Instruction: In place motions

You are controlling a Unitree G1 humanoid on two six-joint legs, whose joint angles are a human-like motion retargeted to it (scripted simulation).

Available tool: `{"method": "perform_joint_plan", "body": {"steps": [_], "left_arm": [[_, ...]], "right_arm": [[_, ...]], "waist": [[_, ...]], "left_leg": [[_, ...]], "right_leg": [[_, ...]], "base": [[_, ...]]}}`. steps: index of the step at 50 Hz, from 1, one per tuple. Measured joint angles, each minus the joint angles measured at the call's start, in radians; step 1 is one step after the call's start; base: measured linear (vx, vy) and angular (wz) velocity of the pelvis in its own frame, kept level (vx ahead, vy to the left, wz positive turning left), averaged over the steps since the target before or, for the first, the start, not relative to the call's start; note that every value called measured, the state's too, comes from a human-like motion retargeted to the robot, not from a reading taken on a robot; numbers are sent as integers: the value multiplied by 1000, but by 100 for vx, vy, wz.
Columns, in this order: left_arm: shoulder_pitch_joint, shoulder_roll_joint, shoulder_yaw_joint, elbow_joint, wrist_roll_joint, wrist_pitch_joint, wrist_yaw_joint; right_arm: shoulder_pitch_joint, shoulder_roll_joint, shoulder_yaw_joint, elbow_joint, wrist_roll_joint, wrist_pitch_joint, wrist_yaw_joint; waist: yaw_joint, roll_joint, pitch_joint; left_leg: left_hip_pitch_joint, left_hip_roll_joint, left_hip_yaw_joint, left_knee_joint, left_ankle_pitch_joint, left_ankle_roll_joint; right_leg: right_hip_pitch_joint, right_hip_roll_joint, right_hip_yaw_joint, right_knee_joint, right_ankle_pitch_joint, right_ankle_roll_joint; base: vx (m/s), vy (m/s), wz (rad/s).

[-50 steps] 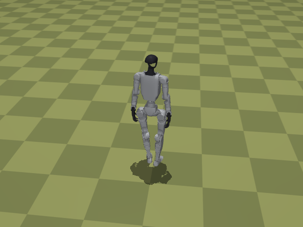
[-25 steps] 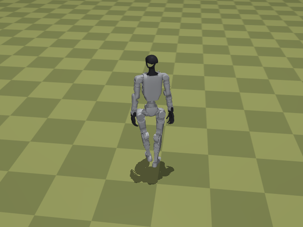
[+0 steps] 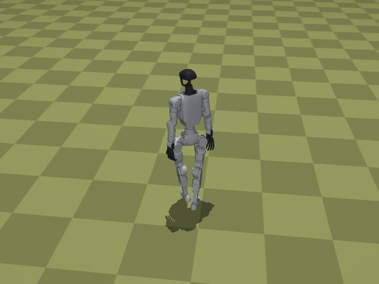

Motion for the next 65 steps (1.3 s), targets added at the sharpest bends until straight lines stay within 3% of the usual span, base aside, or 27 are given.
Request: {"method": "perform_joint_plan", "body": {"steps": [23,35,55,65], "left_arm": [[13,13,25,-23,-51,-1,-3],[6,-10,14,-34,-64,-3,-5],[27,-18,-13,-43,-37,1,-11],[14,-20,2,-36,18,-1,-9]], "right_arm": [[-20,-47,-36,6,82,17,38],[-12,-47,-82,50,122,40,42],[-32,-49,-65,14,135,38,53],[27,-76,-44,67,136,30,48]], "waist": [[-345,54,-72],[-420,76,-72],[-386,102,-66],[-233,60,-103]], "left_leg": [[47,165,275,-28,-96,11],[64,196,337,-26,-122,2],[46,184,304,-18,-113,5],[-8,102,137,-3,-68,7]], "right_leg": [[-120,103,356,-60,128,-82],[-147,130,447,-67,159,-99],[-143,111,397,-57,147,-93],[-102,57,221,-57,86,-75]], "base": [[-3,-26,-105],[-10,-7,-45],[1,4,10],[11,29,119]]}}
